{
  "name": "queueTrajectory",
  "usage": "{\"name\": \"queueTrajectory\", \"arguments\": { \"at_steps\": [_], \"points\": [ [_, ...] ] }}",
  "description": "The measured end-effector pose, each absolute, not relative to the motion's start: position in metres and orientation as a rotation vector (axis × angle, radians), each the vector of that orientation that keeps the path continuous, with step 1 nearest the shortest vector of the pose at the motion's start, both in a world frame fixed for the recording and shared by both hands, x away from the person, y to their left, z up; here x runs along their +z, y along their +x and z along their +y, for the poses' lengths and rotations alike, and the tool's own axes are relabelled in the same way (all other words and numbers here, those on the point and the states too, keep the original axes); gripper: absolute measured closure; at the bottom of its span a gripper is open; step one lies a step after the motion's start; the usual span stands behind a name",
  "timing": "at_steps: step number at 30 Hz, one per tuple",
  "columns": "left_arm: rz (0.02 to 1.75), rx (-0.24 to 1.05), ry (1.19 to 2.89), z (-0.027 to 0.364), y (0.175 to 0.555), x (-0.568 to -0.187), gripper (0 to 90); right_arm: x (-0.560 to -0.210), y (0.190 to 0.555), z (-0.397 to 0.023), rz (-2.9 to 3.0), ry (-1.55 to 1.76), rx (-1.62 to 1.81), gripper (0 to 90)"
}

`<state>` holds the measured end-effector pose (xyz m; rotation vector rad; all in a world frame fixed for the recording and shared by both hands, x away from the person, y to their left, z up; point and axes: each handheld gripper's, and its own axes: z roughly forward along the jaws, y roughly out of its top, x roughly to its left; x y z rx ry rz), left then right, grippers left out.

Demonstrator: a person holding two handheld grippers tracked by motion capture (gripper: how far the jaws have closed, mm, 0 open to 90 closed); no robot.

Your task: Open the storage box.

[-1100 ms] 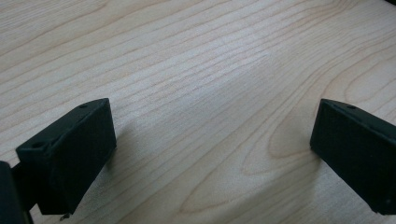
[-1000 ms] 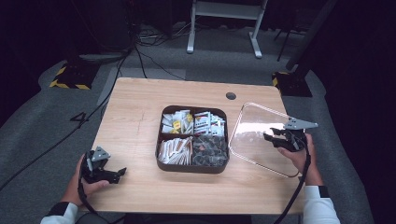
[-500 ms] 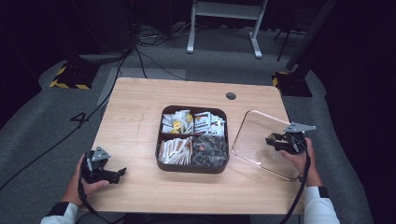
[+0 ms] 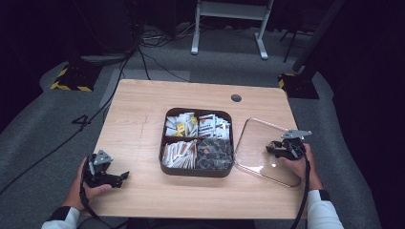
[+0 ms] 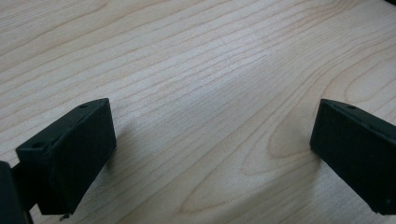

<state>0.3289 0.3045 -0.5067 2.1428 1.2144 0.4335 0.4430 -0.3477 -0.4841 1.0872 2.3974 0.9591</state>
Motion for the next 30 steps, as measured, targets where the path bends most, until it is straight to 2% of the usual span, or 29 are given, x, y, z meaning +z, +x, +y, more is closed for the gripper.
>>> {"name": "queueTrajectory", "arguments": {
  "at_steps": [9, 12, 19, 30],
  "points": [
    [1.215, 0.432, 2.142, 0.304, 0.329, -0.507, 0.5, -0.488, 0.443, -0.344, 2.416, 1.076, 0.982, 57.6],
    [1.216, 0.433, 2.142, 0.304, 0.329, -0.507, 0.5, -0.486, 0.443, -0.343, 2.414, 1.089, 0.986, 46.9],
    [1.215, 0.435, 2.141, 0.305, 0.329, -0.507, 0.5, -0.477, 0.442, -0.342, 2.385, 1.123, 0.984, 33.1],
    [1.214, 0.434, 2.141, 0.305, 0.329, -0.507, 0.5, -0.453, 0.437, -0.327, 2.337, 1.091, 1.086, 29.9]
  ]
}}
